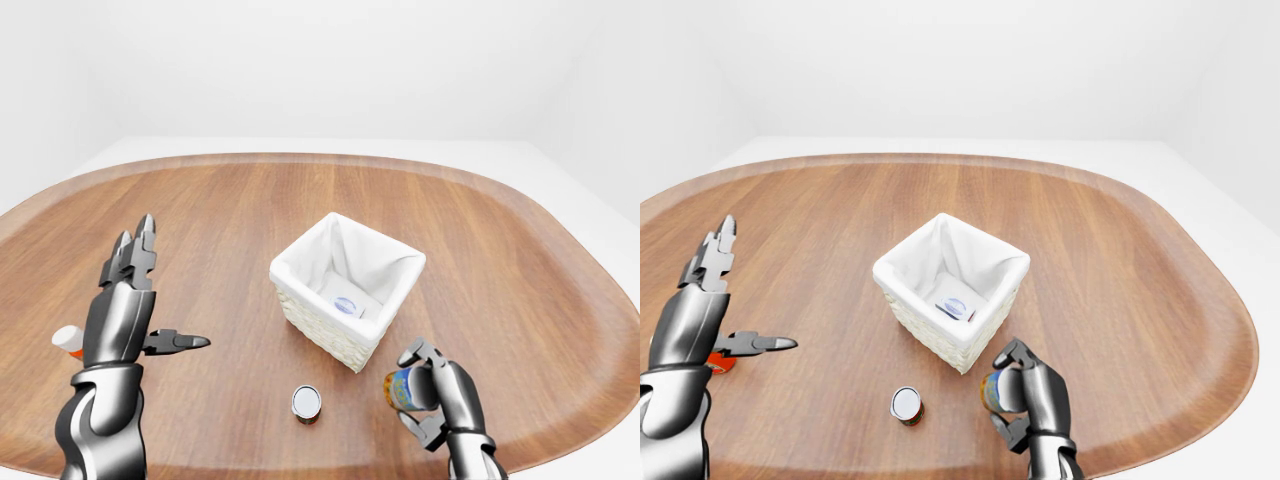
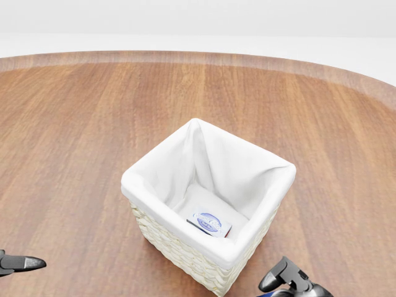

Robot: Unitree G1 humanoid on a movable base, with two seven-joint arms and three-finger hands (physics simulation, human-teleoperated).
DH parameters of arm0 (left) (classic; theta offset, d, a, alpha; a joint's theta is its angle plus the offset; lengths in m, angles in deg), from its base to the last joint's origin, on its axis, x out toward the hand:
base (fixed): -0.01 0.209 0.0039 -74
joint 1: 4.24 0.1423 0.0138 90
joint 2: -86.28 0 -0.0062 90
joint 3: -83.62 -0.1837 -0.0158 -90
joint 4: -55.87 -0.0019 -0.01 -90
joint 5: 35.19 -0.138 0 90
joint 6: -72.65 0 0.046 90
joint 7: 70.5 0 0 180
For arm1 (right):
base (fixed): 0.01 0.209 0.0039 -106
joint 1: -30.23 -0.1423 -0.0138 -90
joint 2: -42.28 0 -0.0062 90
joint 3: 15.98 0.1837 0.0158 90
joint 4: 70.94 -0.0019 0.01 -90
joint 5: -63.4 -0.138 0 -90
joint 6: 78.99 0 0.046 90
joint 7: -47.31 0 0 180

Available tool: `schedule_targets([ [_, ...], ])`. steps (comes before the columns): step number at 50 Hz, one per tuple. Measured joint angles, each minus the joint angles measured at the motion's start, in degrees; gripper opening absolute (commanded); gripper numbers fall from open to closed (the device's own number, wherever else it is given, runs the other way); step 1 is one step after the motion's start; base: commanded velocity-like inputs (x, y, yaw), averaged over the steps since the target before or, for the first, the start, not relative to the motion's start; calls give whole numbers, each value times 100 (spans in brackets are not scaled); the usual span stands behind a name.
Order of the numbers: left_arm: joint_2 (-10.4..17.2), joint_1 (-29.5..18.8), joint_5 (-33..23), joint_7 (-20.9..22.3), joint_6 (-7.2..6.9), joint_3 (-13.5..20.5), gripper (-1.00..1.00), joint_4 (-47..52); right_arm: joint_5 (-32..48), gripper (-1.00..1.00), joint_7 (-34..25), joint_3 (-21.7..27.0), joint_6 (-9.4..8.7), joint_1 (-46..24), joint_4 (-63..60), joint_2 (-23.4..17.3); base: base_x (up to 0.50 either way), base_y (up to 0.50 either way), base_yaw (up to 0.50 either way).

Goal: Pick up the alphabet soup and the cream cheese box, and put them in the basket.

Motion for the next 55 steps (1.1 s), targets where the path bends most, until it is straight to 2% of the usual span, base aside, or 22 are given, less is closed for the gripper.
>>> schedule_targets([
  [11, 3, 3, 7, -9, 0, 9, 100, -7, -392, -100, -607, 664, 0, 92, -485, 274, 0, 0, 0],
  [20, 8, 7, 103, 34, 0, 70, 100, 52, -512, -100, -1043, 1003, 0, 5, -951, 506, 0, 0, 0],
  [37, 9, 1, 266, 140, 0, 181, 100, 163, -749, -100, -1960, 1249, 1, -411, -2572, 714, 0, 0, 0],
  [44, 11, -2, 319, 185, 0, 219, 100, 207, -689, -100, -2284, 1184, -5, -779, -3250, 710, 0, 0, 0],
  [47, 12, -3, 332, 201, 0, 232, 100, 222, -601, -100, -2397, 1092, -96, -969, -3514, 688, 0, 0, 0],
  [55, 11, -6, 356, 229, 0, 254, 100, 244, -313, -100, -2627, 775, -570, -1527, -4048, 605, 0, 0, 0],
])
